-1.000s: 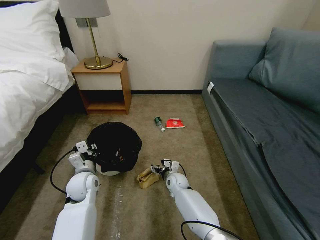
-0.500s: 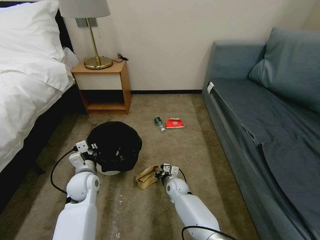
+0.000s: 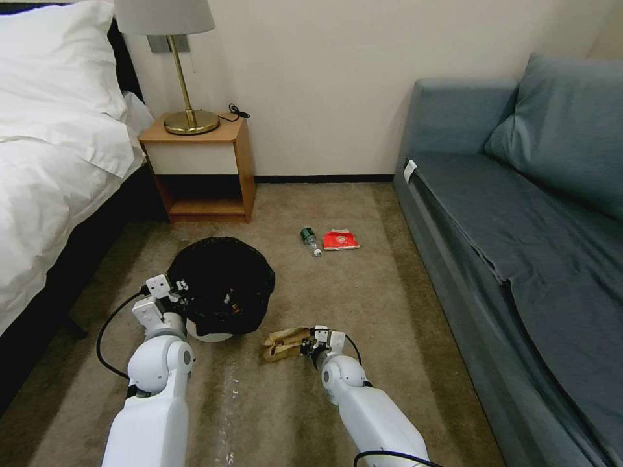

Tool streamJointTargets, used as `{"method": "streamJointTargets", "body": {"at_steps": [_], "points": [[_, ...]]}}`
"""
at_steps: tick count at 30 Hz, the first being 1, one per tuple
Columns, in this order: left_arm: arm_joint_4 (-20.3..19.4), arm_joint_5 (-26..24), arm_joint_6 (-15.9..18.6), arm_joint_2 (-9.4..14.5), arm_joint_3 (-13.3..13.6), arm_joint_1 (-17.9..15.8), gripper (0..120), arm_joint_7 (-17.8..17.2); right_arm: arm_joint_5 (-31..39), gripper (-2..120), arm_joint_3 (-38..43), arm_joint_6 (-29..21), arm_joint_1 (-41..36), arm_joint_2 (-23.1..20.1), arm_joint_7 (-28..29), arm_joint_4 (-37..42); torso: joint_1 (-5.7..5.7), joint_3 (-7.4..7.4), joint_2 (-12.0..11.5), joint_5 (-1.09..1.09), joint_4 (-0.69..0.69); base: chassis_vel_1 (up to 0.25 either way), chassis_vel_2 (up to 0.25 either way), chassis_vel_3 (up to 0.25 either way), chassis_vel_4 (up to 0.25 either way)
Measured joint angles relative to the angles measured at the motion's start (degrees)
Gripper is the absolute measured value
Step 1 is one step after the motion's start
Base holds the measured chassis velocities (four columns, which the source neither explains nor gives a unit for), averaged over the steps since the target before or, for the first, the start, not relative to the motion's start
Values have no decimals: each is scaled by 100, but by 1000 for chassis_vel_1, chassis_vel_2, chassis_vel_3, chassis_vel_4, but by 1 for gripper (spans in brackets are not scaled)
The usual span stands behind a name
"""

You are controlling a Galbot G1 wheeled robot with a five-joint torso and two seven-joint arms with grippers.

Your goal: Pick up the trash bin, then pick up the garbage on the floor and place it into the trash bin.

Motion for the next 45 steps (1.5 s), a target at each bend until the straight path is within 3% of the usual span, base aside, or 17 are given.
{"method": "streamJointTargets", "body": {"at_steps": [21, 45], "points": [[238, -164, -24, 77, -87, -138, 4, 90, -242, 0, 735, 211, -3, 0, 155, 639, 0, 0, 0, 1, 0, 0, 0, 0, 0], [272, -161, -9, 93, 75, -104, 4, 85, -305, 0, 1211, 518, 292, 0, 267, 1103, 0, 0, 0, 0, 0, 0, 0, 0, 0]]}}
